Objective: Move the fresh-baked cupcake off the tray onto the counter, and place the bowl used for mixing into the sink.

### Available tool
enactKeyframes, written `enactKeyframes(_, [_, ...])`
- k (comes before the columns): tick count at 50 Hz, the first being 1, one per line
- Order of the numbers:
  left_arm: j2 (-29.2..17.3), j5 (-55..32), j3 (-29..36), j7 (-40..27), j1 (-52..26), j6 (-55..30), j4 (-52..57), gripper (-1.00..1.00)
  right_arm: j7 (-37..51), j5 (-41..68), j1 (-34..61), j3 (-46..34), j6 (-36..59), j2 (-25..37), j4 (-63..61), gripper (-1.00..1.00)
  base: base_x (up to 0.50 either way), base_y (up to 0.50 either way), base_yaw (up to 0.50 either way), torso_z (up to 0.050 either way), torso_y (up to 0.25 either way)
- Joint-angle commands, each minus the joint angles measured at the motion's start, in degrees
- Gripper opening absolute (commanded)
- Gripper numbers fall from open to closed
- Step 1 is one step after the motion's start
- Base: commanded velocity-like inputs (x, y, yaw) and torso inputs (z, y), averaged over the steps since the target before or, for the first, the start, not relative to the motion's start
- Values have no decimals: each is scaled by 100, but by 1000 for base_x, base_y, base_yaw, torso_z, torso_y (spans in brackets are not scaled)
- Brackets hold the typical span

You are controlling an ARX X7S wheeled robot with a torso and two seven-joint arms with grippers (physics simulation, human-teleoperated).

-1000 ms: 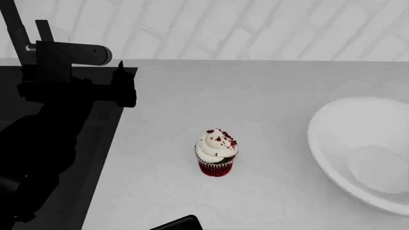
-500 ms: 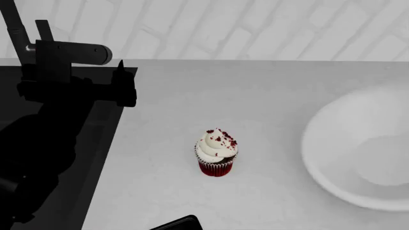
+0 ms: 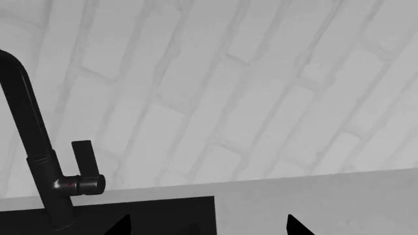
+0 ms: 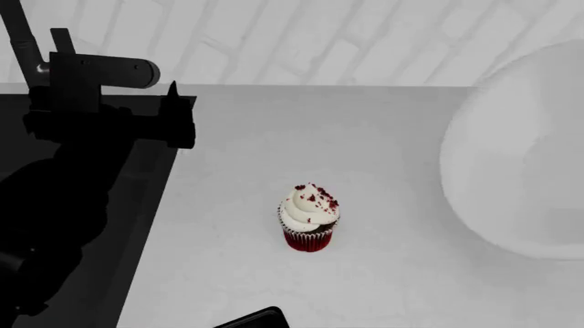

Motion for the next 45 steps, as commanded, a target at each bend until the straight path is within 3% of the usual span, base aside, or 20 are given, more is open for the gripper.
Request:
enactKeyframes(1, [-11,-25,10,-22,-26,-30,75,100,297,236,433,256,130,-23,-327,-100,0,0,0,0,0])
enactKeyframes(12, [-51,-63,10,-66,-17,-91,197,100,441,240,1066,335,325,-316,-275,-100,0,0,0,0,0])
enactKeyframes(31, [-100,-116,14,-151,21,-176,355,100,927,1846,183,923,-541,-491,-1095,-100,0,0,0,0,0])
enactKeyframes(45, [-106,-140,30,-139,2,-181,361,100,1399,2191,-225,967,-1016,-728,-1511,-100,0,0,0,0,0])
